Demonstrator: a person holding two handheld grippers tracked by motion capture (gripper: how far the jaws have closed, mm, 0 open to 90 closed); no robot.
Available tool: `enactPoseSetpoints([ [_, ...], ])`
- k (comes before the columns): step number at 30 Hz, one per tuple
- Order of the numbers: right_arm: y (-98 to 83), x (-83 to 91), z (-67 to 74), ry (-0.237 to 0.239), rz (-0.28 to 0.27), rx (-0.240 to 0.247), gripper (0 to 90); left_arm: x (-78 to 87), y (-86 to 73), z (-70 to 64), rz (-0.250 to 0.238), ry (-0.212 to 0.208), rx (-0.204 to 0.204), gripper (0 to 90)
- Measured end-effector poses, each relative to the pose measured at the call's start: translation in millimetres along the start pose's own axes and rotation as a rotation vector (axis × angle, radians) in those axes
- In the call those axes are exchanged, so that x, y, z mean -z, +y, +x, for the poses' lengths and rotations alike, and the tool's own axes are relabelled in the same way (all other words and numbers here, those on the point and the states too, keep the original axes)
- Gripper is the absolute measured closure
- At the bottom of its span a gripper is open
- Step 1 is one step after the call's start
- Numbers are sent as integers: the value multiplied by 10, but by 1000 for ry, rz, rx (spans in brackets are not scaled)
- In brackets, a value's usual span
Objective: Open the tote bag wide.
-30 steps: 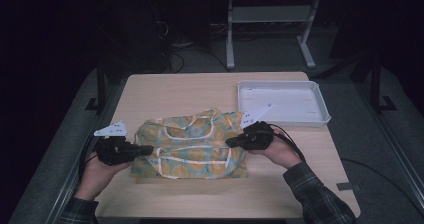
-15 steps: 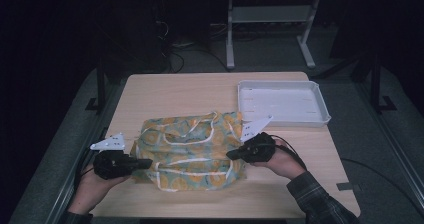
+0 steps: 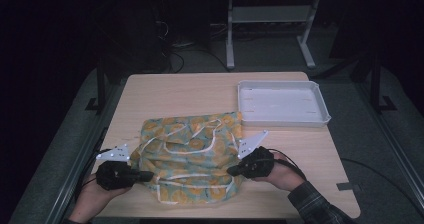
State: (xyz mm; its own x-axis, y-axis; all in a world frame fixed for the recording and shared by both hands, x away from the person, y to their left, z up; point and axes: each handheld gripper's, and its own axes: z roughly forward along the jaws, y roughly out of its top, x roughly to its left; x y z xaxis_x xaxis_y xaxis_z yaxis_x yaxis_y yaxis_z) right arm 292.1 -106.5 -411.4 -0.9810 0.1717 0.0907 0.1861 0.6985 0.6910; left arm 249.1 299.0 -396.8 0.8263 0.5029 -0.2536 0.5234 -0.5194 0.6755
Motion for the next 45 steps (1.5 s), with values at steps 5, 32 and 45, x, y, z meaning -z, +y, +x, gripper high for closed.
enactPoseSetpoints([
  [5,-65,-114,36,19,46,-1,895,-123,-72,7,69,0,1,897],
  [32,255,-29,18,36,-72,-46,611,-361,-146,44,186,5,10,894],
  [45,628,-410,-98,10,-70,13,541,-351,-152,53,187,-1,4,894],
])
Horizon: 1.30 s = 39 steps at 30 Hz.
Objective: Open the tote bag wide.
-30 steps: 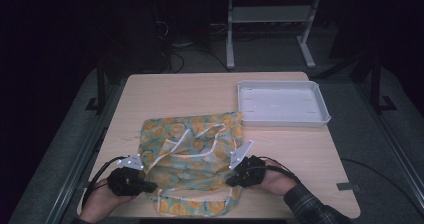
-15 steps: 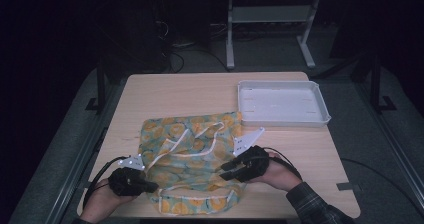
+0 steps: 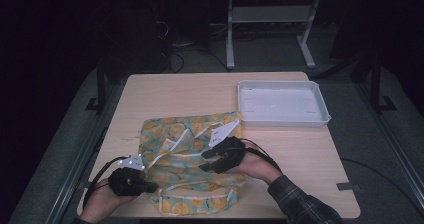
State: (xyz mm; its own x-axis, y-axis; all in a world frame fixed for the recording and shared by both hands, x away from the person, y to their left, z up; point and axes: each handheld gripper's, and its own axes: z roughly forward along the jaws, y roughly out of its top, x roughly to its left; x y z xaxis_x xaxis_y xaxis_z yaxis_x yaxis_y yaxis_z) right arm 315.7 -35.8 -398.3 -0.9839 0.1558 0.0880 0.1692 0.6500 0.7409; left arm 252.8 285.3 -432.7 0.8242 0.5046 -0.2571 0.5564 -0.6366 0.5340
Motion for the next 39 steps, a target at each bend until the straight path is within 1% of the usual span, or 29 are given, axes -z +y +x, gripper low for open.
enactPoseSetpoints([
  [3,24,-97,12,-9,28,18,528,1,2,-1,1,0,-1,894],
  [4,22,-166,22,-12,52,30,528,1,2,-1,1,0,-2,895],
  [5,22,-166,22,-12,52,30,528,0,2,-4,0,0,-1,895],
  [6,12,-209,35,-29,78,47,578,0,3,-6,0,-1,0,894],
  [7,12,-209,35,-29,78,47,578,0,3,-6,0,-1,0,895],
  [8,4,-228,36,-40,94,53,664,-1,5,-6,2,-1,1,895],
  [9,4,-228,36,-40,94,53,664,-1,5,-6,2,-1,1,894],
  [10,1,-229,24,-34,104,53,775,-3,5,-6,3,-2,1,895],
  [11,1,-229,24,-34,104,53,775,-3,5,-6,3,-2,1,895],
  [12,-1,-218,6,-24,104,48,859,-5,4,-6,4,-4,2,895],
  [13,-1,-218,6,-24,104,48,859,-5,4,-6,4,-4,2,895],
  [14,-4,-201,-9,-12,99,40,886,-7,4,-5,4,-4,2,895],
  [17,2,-172,-24,-4,90,38,890,-8,4,-2,6,-5,1,895],
  [18,14,-133,-45,0,73,38,890,-10,4,-1,7,-5,1,895],
  [19,14,-133,-45,0,73,38,890,-10,4,-1,7,-5,1,895],
  [21,49,-78,-86,6,45,27,891,-11,5,-4,4,-6,2,895],
  [27,123,-4,-152,3,26,40,892,-2,4,1,4,-7,1,895],
  [28,150,32,-179,-4,11,38,892,-1,3,1,4,-7,1,895],
  [29,166,51,-197,-7,7,42,892,-1,3,1,4,-7,1,895],
  [33,209,115,-234,-17,-11,28,892,3,4,0,2,-8,-1,895],
  [36,255,207,-313,-33,-50,21,892,4,5,0,1,-10,-3,896],
  [37,255,207,-313,-33,-50,21,892,3,6,-3,0,-11,-1,896],
  [38,282,250,-347,-43,-73,15,892,0,6,-5,1,-11,0,895],
  [39,282,250,-347,-43,-73,15,892,0,6,-5,1,-11,0,896],
])
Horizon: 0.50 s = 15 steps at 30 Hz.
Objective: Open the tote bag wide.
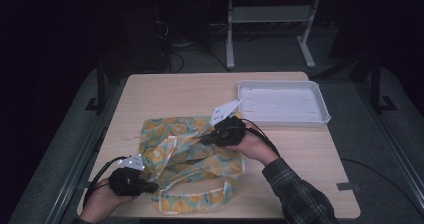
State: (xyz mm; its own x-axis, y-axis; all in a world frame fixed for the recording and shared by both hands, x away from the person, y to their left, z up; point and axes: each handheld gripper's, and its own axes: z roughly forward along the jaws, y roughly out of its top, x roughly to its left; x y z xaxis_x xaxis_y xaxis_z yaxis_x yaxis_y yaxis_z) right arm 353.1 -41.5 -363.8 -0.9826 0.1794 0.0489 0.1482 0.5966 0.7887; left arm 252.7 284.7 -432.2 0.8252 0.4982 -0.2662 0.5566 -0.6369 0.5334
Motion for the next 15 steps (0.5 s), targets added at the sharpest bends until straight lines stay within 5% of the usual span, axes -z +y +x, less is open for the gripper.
enactPoseSetpoints([
  [7,56,96,-219,-47,-70,-53,892,-8,-4,-1,4,-4,8,895],
  [15,-42,15,-482,-116,-53,-95,892,-22,-14,11,9,-8,9,895],
])
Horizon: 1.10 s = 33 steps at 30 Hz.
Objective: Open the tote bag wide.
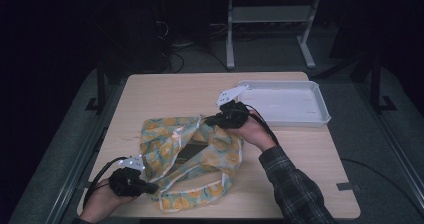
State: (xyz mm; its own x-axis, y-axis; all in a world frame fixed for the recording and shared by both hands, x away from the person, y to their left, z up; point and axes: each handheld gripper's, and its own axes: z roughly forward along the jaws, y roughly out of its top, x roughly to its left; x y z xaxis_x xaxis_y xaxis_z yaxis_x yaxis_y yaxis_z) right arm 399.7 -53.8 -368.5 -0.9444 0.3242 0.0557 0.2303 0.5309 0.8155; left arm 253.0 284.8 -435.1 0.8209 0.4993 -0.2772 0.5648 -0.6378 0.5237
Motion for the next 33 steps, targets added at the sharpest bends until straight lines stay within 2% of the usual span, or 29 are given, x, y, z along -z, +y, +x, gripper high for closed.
enactPoseSetpoints([
  [7,-62,-94,-175,-40,30,-23,892,-3,-5,10,10,-8,2,895],
  [11,-67,-118,-242,-51,25,-29,892,0,-8,15,10,-10,4,895],
  [12,-74,-149,-273,-58,41,-40,892,-2,-11,15,10,-11,8,896],
  [15,-82,-171,-307,-69,51,-35,892,-4,-13,14,12,-13,10,896],
  [16,-86,-181,-339,-86,61,-45,893,-5,-13,14,14,-14,9,896],
  [20,-107,-213,-380,-91,72,-52,892,2,-9,8,9,-7,5,887],
  [21,-114,-234,-380,-92,78,-58,892,17,-4,-3,-2,-2,1,836],
  [22,-123,-256,-371,-81,78,-68,892,88,24,-36,-42,0,-2,724],
  [23,-123,-256,-371,-81,78,-68,892,88,24,-36,-42,0,-2,690],
  [24,-123,-269,-356,-79,79,-65,892,206,74,-75,-83,7,-19,658],
  [25,-123,-269,-356,-79,79,-65,892,206,74,-75,-83,7,-19,631],
  [26,-123,-279,-351,-78,84,-62,892,323,125,-108,-118,18,-35,605],
  [27,-123,-279,-351,-78,84,-62,892,323,125,-108,-118,18,-35,589],
  [28,-125,-286,-348,-78,86,-59,892,449,192,-158,-168,15,-38,572],
  [29,-125,-286,-348,-78,86,-59,892,449,192,-158,-168,15,-38,556],
  [30,-129,-295,-344,-74,88,-55,892,542,266,-186,-193,39,-65,549],
  [31,-129,-295,-344,-74,88,-55,892,542,266,-186,-193,39,-65,534],
  [33,-125,-306,-331,-68,94,-58,892,612,360,-177,-218,73,-72,503],
])
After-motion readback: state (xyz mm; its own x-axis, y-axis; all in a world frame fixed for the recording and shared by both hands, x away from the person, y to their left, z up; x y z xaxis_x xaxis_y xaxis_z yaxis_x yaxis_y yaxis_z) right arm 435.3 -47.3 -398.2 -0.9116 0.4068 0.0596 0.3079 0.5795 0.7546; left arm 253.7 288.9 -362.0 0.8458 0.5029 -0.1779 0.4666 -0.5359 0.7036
